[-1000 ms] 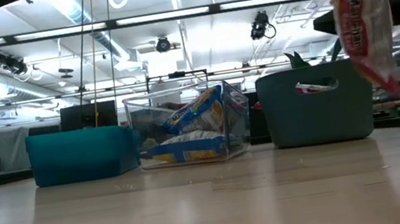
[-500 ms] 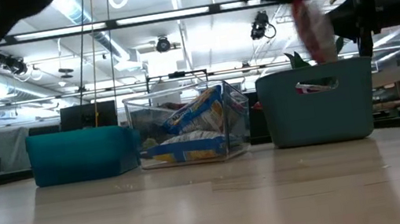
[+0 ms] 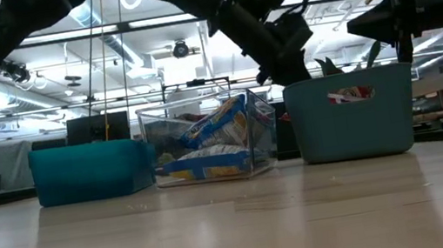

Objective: Sort Maruchan noodles
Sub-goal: Put the red noodle pack into the dark green bin, then return to Home Position

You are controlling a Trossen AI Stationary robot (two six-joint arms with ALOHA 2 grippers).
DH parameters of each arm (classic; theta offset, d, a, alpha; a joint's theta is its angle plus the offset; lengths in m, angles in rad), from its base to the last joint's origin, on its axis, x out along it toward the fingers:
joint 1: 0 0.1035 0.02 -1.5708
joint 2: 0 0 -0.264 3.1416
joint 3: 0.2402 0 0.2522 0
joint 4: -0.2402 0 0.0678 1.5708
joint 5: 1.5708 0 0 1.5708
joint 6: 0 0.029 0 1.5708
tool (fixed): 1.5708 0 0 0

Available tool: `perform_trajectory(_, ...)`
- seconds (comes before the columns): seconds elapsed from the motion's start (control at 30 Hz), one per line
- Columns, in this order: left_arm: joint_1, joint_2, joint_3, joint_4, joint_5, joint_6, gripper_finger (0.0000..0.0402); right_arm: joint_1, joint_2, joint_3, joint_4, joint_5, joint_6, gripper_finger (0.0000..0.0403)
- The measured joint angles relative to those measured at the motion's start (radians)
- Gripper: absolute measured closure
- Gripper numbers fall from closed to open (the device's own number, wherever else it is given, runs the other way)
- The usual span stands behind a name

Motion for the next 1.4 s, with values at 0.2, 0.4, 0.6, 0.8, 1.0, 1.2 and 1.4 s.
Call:
perform_trajectory(0.2,-0.053,-0.012,0.047,-0.098,-0.054,0.056,0.0258,0.0,0.0,0.0,0.0,0.0,0.0,0.0353)
perform_trajectory(0.4,-0.089,-0.059,0.15,-0.369,-0.233,0.035,0.0184,0.0,0.0,0.0,0.0,0.0,0.0,0.0353)
perform_trajectory(0.6,-0.126,-0.163,0.001,-0.461,-0.244,0.008,0.0214,0.0,0.0,0.0,0.0,0.0,0.0,0.0353)
perform_trajectory(0.8,-0.164,-0.4,-0.407,-0.264,-0.298,-0.052,0.0266,0.0,0.0,0.0,0.0,-0.001,0.0,0.0353)
perform_trajectory(1.0,-0.194,-0.712,-0.827,0.055,-0.296,-0.16,0.0286,0.0,0.0,0.0,0.0,-0.001,0.0,0.0353)
perform_trajectory(1.2,-0.258,-0.985,-1.215,0.386,-0.292,-0.262,0.0287,0.0,0.0,0.0,0.0,0.0,0.0,0.0353)
perform_trajectory(1.4,-0.305,-1.172,-1.505,0.638,-0.294,-0.287,0.0287,0.0,0.002,0.0,0.0,0.0,0.0,0.0353)
